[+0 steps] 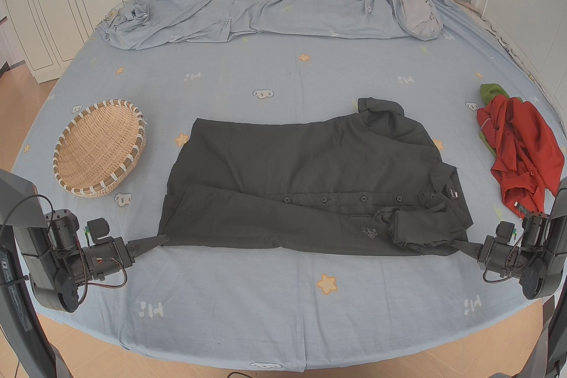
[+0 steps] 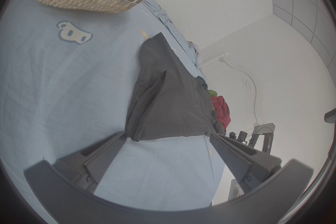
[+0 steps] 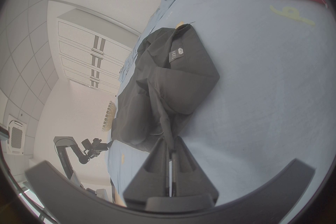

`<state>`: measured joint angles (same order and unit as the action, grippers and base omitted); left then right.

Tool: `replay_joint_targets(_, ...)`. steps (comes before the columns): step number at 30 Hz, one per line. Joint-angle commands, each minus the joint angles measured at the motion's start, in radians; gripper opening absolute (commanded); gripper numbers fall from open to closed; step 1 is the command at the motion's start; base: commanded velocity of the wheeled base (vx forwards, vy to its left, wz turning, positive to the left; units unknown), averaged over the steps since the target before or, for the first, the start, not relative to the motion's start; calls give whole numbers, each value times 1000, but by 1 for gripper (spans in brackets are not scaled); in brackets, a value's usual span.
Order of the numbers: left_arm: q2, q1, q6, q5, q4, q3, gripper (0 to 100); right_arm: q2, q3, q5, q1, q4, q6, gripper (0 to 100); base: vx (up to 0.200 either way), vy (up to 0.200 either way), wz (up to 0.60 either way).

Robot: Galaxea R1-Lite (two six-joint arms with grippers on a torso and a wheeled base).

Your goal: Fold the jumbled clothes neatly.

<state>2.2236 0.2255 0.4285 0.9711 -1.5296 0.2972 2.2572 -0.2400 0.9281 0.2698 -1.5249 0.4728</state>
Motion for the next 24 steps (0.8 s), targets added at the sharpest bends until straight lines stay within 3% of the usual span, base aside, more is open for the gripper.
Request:
replay_joint_targets(1,-1,9,-8,-2,0,-9,100,4,-2,0,2,0,0,0,0,0,0)
replay_joint_targets(7,7,18,-36,0,2,-10,100,2,-2,0,0,-1,0,0,0,0,0)
replay_joint_targets(15,71,-61,-33,-5,-4,23,100,-2,-1,0,0,-1,0,0,0,0,0)
replay_joint_targets(24,65,-69,-13,-6,-3,57,100,1,-2,0,0,-1,0,0,0,0,0)
